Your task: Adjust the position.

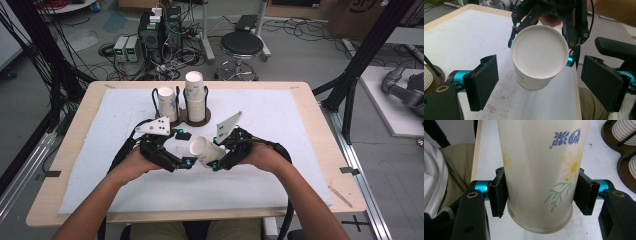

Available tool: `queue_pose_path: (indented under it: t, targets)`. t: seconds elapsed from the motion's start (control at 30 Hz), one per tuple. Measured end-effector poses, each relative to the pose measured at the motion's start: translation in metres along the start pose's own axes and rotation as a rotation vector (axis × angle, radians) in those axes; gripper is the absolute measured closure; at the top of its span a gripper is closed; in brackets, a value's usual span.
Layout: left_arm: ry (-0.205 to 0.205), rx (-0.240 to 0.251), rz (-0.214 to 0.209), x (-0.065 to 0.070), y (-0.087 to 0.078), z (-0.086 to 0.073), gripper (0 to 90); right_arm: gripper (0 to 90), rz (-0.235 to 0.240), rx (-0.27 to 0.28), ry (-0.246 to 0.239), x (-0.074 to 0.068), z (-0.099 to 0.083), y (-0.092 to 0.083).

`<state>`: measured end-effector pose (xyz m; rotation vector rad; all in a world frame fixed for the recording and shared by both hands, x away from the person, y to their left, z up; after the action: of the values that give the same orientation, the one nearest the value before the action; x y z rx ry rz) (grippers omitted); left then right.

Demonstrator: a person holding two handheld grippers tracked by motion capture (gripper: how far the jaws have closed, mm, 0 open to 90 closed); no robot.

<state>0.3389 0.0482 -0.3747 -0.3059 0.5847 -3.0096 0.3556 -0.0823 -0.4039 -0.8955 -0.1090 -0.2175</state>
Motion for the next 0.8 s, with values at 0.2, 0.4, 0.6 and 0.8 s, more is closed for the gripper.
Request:
queue_pose_path:
  t: [0.2,0.4,0.6,0.8]
  targets:
    - [0.007,-0.038,-0.007,0.001,0.004,-0.002,14.8,37.3,0.006,-0.073,-0.06,-0.002,0.008,0.001]
    - [0.026,-0.078,-0.027,0.004,0.008,0.001,18.5,37.1,0.024,-0.131,-0.098,-0.007,0.012,0.004]
    - [0.022,-0.114,-0.049,0.004,0.012,-0.002,21.8,36.8,0.033,-0.181,-0.122,-0.01,0.012,0.006]
    - [0.019,-0.153,-0.063,0.003,0.016,-0.007,25.9,36.4,0.047,-0.202,-0.122,-0.013,0.011,0.006]
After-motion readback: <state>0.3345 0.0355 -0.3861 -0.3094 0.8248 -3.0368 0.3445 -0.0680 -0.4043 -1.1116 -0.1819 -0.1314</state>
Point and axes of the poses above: each handheld gripper's, and its own axes: y roughly forward along the jaws, z roughly out of its top, x roughly to its right, the point moved 8 cm from there along y, roughly forward along the jaws, and after that the axes turned 10 degrees about -z, right-handed, at the moved point
